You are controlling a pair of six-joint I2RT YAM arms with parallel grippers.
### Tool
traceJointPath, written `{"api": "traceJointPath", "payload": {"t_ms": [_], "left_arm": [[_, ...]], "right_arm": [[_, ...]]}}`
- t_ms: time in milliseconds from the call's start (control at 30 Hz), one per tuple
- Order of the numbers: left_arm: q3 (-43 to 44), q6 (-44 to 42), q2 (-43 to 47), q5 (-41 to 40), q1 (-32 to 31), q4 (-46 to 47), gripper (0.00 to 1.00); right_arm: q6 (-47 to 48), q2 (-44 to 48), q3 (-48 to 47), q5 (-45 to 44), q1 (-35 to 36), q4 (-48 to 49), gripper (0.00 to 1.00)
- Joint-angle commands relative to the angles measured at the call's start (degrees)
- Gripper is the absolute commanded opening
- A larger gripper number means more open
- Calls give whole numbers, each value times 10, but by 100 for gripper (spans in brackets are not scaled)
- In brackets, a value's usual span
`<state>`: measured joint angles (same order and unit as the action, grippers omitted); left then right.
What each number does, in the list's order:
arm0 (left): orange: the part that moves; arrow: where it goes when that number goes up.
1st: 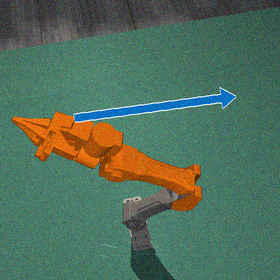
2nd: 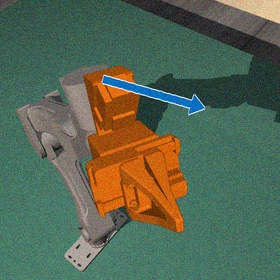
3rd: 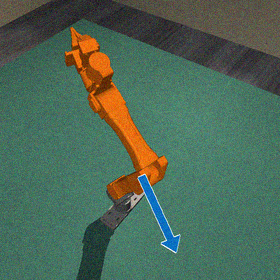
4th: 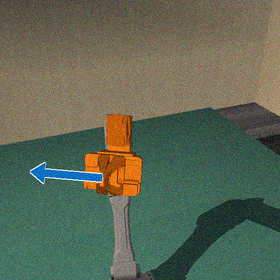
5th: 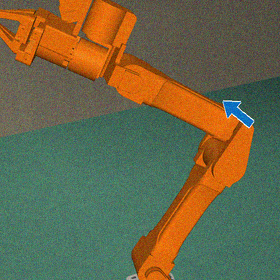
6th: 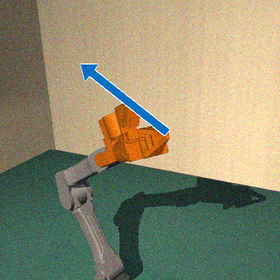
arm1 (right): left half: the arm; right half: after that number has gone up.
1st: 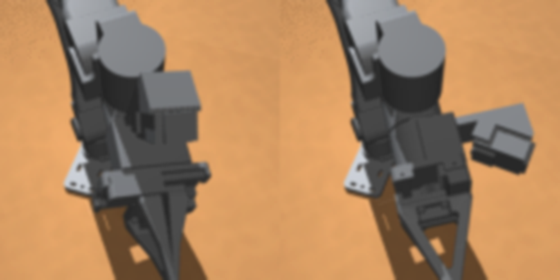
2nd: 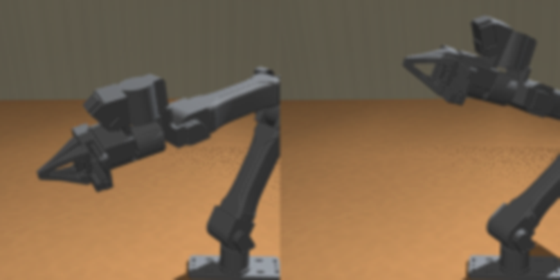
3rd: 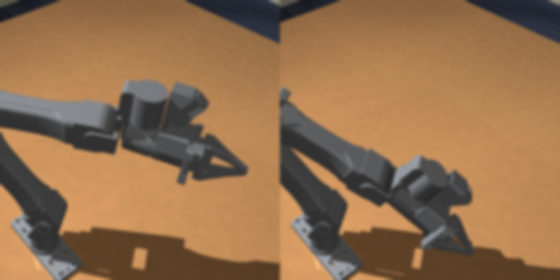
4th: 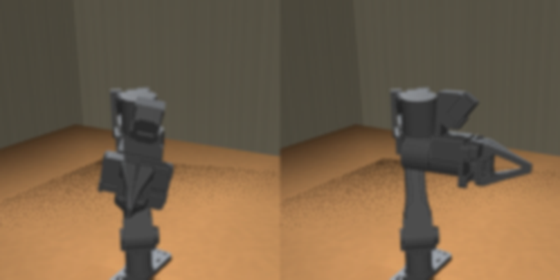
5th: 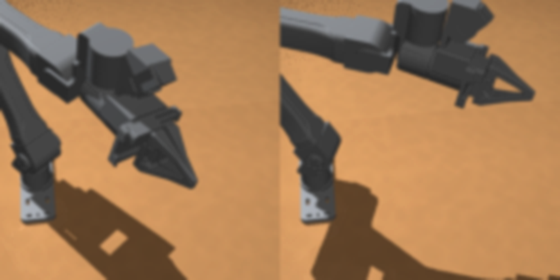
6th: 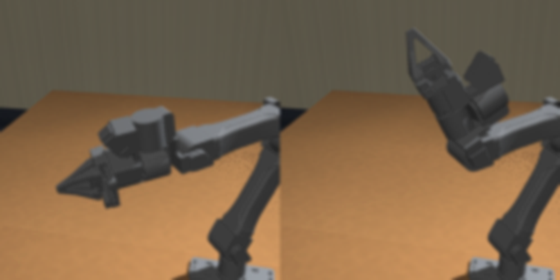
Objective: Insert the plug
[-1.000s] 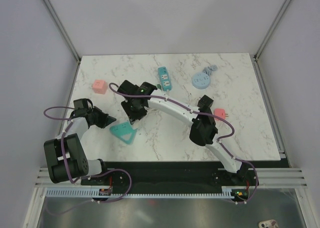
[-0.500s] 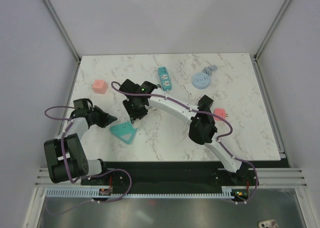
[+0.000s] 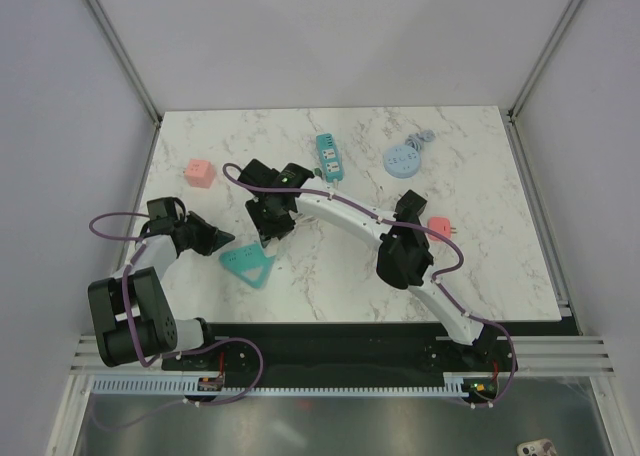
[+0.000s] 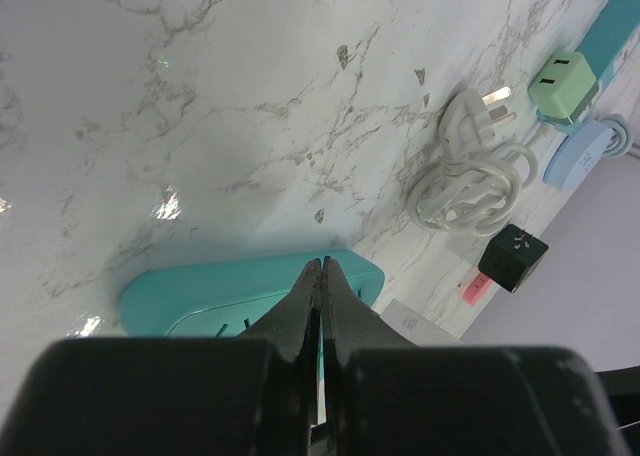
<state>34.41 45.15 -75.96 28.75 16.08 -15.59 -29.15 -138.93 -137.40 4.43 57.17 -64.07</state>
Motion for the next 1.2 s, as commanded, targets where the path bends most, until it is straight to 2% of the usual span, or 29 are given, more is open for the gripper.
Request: {"api": "traceJointPath", "payload": {"t_ms": [0,433,900,1067,1167], "left_arm": [[-5,-2,17,10,4,18,2],[-1,-8,18,10,4,12,2],[8,-23,24,-4,4,-13,2],[7,-30,47,-80,4,-65,2],[-5,-30,69,-89,4,-72,2]], "right_arm": [[-13,4,-9,-13,3,-13,0],[-17,2,-9,5,15,-14,0],[-24,15,2,-24,22,-45,0],[-20,17,6,-23,23,-45,0],[-13,5,1,-21,23,-54,0]]}}
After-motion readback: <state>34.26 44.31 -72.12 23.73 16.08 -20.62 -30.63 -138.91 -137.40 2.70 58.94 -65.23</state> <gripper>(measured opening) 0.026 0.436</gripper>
